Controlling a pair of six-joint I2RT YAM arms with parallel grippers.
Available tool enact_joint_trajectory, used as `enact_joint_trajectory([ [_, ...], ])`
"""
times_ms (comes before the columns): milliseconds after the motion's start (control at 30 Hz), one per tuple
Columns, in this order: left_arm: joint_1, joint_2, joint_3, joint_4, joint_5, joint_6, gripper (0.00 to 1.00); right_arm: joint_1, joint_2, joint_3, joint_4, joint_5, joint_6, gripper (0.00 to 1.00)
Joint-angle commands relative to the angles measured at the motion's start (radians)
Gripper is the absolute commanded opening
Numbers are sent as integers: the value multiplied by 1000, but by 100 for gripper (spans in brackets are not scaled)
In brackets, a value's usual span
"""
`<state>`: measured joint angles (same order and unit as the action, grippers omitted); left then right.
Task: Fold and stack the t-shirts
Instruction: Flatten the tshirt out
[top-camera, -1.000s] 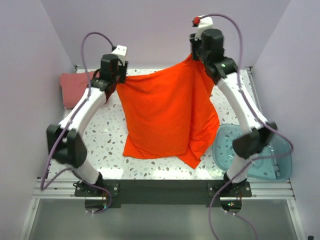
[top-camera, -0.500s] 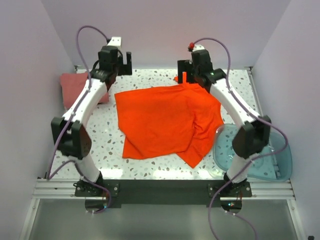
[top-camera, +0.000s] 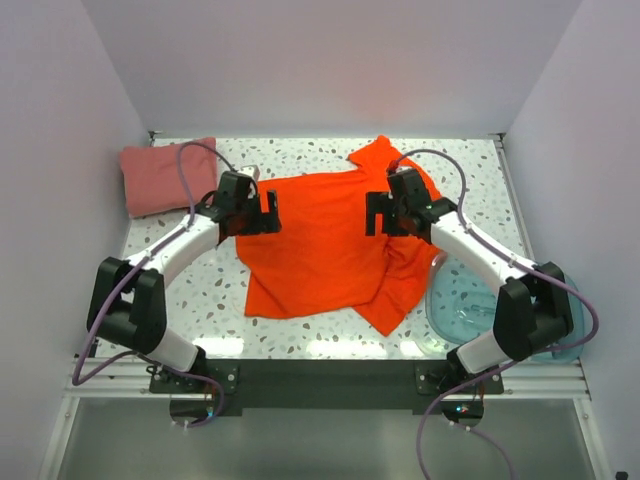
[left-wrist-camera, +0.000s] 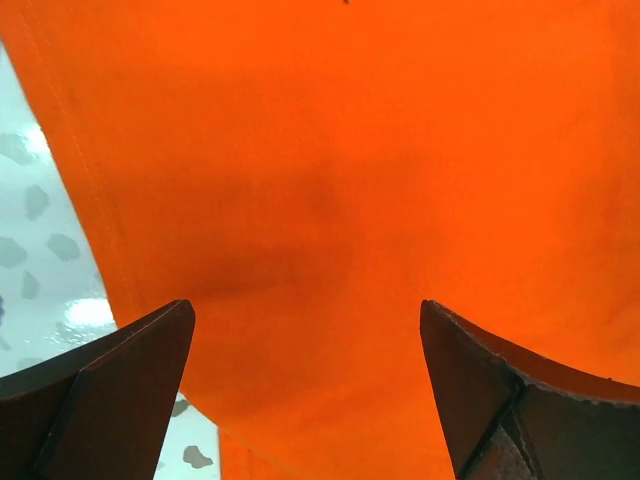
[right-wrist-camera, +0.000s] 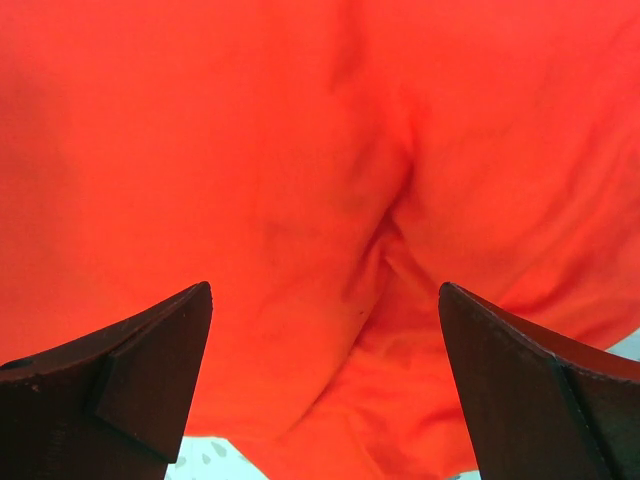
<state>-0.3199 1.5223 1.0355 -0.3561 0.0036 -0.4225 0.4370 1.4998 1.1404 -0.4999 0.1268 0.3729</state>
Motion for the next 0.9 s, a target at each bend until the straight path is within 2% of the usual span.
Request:
enact_joint_trajectory([
  [0,-5,2,-40,97,65,-82,100,23,-10,-30,63,-21,52,98],
  [100,-10,19,-106,157,105,-110,100,39,16,-56,76,-26,57,98],
  [333,-8,122,-127,200,84,-95,100,68,105,-62,109,-42,72,98],
  [867,61,323,0,158,-34,20,100,89,339,5,181,-67,126,97],
])
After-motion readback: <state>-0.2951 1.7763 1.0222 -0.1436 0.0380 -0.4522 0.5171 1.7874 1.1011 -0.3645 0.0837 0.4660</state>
